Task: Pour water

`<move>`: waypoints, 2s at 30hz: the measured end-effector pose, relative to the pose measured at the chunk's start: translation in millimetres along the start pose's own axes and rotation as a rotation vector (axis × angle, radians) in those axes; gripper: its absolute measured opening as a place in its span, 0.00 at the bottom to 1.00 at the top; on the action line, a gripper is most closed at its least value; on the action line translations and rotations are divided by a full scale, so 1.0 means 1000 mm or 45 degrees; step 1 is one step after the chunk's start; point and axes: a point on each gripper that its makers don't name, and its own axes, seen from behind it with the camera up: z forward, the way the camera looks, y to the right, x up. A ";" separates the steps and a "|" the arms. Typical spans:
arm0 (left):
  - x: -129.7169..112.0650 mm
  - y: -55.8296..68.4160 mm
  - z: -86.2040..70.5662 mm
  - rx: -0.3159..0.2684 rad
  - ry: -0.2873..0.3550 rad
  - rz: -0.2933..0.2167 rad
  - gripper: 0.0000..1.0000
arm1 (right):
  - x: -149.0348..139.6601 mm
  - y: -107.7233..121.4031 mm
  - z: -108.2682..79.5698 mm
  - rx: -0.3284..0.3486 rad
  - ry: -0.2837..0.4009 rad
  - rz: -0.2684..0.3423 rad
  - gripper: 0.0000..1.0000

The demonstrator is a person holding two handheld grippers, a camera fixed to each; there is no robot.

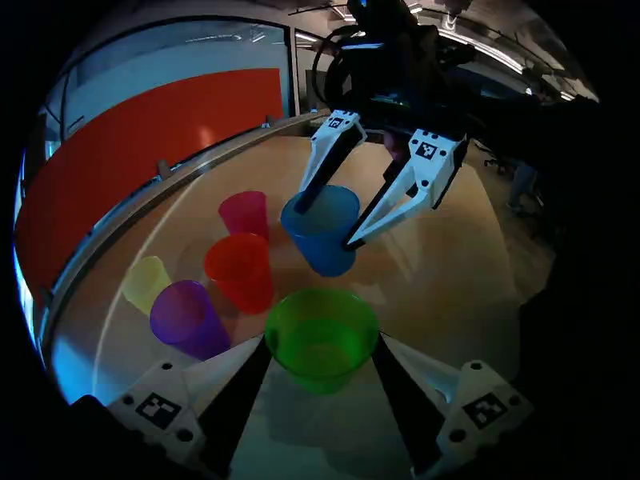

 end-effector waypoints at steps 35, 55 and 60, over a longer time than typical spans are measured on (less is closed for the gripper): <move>-0.013 -0.009 0.012 -0.031 -0.051 -0.020 0.86 | -0.011 -0.016 0.022 0.066 -0.030 0.011 0.92; -0.017 -0.008 0.012 -0.031 -0.047 -0.040 0.87 | -0.022 -0.020 0.028 0.070 -0.031 0.037 0.92; -0.018 -0.008 0.013 -0.033 -0.053 -0.044 0.87 | -0.024 -0.021 0.027 0.072 -0.030 0.044 0.92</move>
